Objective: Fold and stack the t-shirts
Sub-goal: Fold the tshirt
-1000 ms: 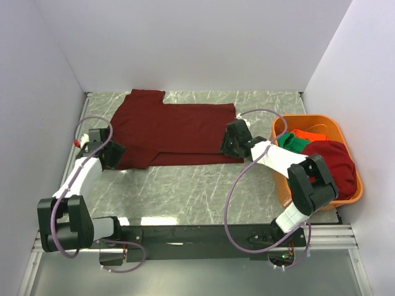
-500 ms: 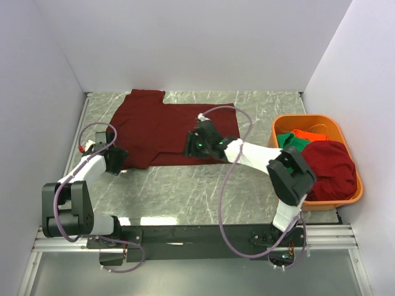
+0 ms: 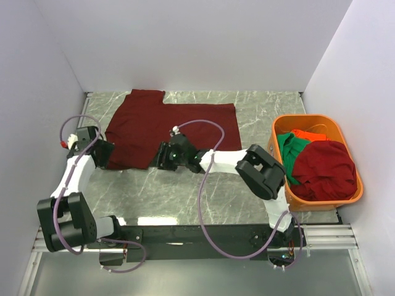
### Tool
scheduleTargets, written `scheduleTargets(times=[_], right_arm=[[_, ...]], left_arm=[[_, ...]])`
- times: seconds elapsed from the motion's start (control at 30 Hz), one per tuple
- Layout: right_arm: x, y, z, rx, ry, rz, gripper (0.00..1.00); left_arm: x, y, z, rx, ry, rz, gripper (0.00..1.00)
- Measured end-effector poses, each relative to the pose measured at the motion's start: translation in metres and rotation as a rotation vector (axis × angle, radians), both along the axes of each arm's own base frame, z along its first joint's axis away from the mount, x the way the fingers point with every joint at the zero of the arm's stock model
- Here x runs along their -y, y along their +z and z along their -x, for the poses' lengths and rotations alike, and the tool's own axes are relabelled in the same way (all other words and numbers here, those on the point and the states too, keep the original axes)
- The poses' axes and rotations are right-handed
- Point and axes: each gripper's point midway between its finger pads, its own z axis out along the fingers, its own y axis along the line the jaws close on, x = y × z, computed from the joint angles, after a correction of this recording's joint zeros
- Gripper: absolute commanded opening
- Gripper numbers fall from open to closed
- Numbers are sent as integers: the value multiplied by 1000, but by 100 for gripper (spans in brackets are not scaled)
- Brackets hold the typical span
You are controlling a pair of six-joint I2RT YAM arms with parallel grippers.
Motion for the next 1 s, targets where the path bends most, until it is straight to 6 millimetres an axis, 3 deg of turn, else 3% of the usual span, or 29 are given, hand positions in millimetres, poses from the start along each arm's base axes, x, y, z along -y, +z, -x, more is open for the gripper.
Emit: scheduleTargets(times=[0.23,0.63,1.0], right_arm=[[-28,-12,13,-100,-26,-92,53],[-57,-25,-2,-180,-99,-166,50],[-62,-35,-4,-201,-124,-152,45]], left_arm=[[-10,30,-5,72,-10,-18,60],[-10,29,-1,63,-42,9,59],[-10,29,-2,67,-70,22,57]])
